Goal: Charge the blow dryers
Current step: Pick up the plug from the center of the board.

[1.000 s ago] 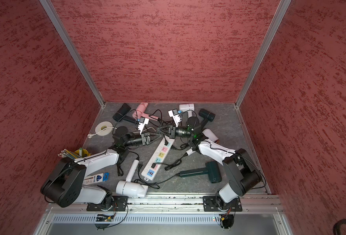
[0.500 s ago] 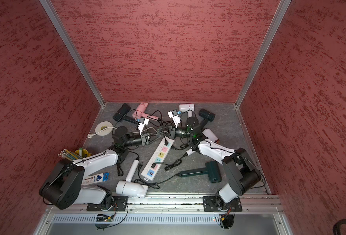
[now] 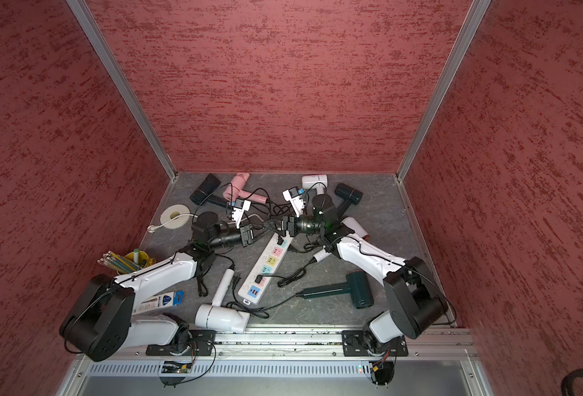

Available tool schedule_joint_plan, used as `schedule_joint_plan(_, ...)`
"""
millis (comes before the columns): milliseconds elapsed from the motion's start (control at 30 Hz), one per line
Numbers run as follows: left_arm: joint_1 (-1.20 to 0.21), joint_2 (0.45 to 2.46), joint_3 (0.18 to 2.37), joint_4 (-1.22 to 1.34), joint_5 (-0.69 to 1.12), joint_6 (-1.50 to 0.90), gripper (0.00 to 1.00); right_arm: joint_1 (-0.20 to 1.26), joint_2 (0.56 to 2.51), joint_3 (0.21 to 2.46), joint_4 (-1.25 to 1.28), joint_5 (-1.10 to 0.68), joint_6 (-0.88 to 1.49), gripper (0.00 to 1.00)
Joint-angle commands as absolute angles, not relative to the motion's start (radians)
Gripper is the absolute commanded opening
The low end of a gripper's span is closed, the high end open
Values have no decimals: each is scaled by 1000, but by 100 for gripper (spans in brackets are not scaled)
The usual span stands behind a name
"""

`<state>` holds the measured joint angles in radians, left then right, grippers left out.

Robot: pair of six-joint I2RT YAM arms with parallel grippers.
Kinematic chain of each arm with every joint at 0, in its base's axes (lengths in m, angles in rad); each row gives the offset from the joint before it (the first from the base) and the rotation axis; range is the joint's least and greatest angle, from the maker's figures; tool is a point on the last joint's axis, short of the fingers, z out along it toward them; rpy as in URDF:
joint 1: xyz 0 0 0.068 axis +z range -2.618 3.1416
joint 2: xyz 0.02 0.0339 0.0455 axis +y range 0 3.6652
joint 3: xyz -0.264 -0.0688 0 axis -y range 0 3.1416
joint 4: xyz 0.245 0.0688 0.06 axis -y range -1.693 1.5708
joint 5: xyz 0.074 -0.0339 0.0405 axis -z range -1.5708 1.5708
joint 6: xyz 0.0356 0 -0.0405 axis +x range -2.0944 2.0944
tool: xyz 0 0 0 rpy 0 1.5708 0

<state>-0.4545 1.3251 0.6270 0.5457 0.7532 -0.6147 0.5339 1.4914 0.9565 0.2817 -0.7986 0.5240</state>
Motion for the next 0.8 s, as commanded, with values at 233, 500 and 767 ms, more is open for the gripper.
schedule_joint_plan(233,-589,1199,658,270,384,-314,8,535,1403,1123,-176,-592,375,79)
schedule_joint_plan(500,-697,1159,654,216,130,-192,4,565,1409,1198,-288,-535,416,72)
schedule_joint_plan(767,-762,1155,647,223,2,-125,3,601,1499,1293,-362,-590,435,55)
